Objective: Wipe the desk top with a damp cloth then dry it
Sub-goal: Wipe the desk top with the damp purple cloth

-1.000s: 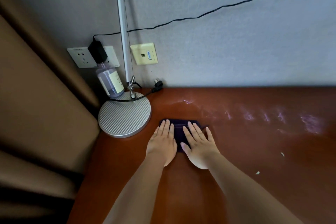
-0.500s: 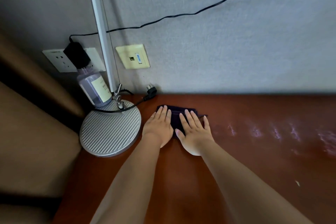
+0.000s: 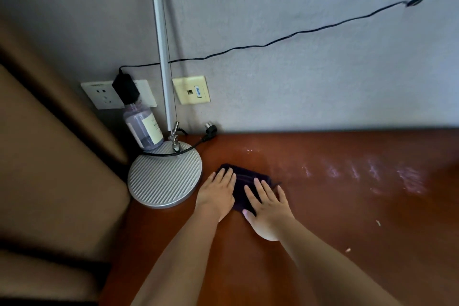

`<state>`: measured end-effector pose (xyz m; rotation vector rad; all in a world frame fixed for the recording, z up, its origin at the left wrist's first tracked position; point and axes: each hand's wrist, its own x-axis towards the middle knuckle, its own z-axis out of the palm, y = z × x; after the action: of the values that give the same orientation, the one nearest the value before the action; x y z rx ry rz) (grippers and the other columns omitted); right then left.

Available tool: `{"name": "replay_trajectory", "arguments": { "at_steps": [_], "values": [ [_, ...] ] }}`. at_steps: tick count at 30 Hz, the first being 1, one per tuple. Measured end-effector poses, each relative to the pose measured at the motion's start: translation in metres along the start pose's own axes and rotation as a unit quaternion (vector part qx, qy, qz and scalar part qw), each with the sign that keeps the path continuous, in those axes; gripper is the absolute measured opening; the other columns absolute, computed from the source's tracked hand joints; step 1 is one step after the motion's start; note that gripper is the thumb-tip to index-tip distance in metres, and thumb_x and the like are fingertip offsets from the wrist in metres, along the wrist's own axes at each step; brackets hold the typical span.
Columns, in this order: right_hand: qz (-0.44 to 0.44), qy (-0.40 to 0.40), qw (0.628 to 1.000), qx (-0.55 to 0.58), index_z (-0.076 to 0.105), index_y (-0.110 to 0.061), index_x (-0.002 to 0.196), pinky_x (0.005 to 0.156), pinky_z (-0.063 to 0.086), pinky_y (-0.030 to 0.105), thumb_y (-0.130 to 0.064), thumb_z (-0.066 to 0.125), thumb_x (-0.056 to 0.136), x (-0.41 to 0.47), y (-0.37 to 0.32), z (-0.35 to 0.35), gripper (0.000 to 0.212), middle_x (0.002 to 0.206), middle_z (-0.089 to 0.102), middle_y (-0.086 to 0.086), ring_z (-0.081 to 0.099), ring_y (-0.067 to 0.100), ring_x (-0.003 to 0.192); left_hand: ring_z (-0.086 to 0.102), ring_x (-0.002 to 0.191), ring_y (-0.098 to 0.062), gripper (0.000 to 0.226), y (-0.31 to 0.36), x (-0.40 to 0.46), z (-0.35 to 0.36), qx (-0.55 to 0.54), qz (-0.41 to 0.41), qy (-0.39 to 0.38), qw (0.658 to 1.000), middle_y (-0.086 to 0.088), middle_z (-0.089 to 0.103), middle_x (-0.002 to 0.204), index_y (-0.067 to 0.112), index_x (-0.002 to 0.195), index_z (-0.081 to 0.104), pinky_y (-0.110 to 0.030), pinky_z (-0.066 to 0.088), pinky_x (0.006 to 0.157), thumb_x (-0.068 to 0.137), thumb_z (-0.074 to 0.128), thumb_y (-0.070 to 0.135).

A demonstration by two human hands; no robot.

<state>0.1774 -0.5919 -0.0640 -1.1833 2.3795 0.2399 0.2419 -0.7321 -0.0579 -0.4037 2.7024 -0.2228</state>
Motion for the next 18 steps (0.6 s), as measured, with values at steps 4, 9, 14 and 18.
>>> {"name": "replay_trajectory", "arguments": {
  "at_steps": [4,9,14,18],
  "values": [
    [0.001,-0.002,0.999,-0.041,-0.017,-0.024,0.15,0.118,-0.009,0.046,-0.049,0.009,0.101,-0.01,0.0,0.0,0.061,0.157,-0.026,0.002,-0.018,0.018,0.146,0.012,0.146,-0.024,0.06,0.003,-0.013,0.001,-0.029,0.015,0.036,0.999,-0.009,0.006,0.161,0.008,0.154,0.007,-0.034,0.017,0.117,0.102,0.036,0.017],
    [0.004,0.008,0.999,-0.047,-0.017,-0.024,0.15,0.117,-0.014,0.046,-0.053,0.009,0.1,-0.004,0.002,0.002,0.063,0.157,-0.026,0.0,-0.021,0.016,0.145,-0.005,0.149,-0.023,0.059,0.015,-0.002,0.003,-0.142,-0.038,-0.008,0.989,-0.008,-0.007,0.162,0.007,0.154,-0.001,-0.034,0.009,0.121,0.105,0.029,0.02],
    [0.005,0.023,0.999,-0.031,-0.016,-0.026,0.15,0.116,-0.015,0.046,-0.057,0.009,0.098,0.019,0.008,-0.005,0.065,0.156,-0.027,-0.004,-0.023,0.013,0.144,-0.009,0.149,-0.024,0.056,0.012,0.026,-0.001,-0.145,-0.064,0.004,0.987,-0.01,-0.011,0.161,0.005,0.152,-0.006,-0.036,0.002,0.121,0.106,0.017,0.027],
    [0.01,0.038,0.999,-0.008,-0.016,-0.028,0.15,0.116,-0.015,0.046,-0.059,0.009,0.098,0.042,0.014,-0.015,0.066,0.156,-0.027,-0.004,-0.023,0.014,0.144,-0.01,0.149,-0.024,0.058,0.002,0.054,-0.007,-0.124,-0.064,0.005,0.99,-0.01,-0.013,0.161,0.005,0.152,-0.008,-0.037,0.001,0.121,0.106,0.018,0.027]
  ]
}}
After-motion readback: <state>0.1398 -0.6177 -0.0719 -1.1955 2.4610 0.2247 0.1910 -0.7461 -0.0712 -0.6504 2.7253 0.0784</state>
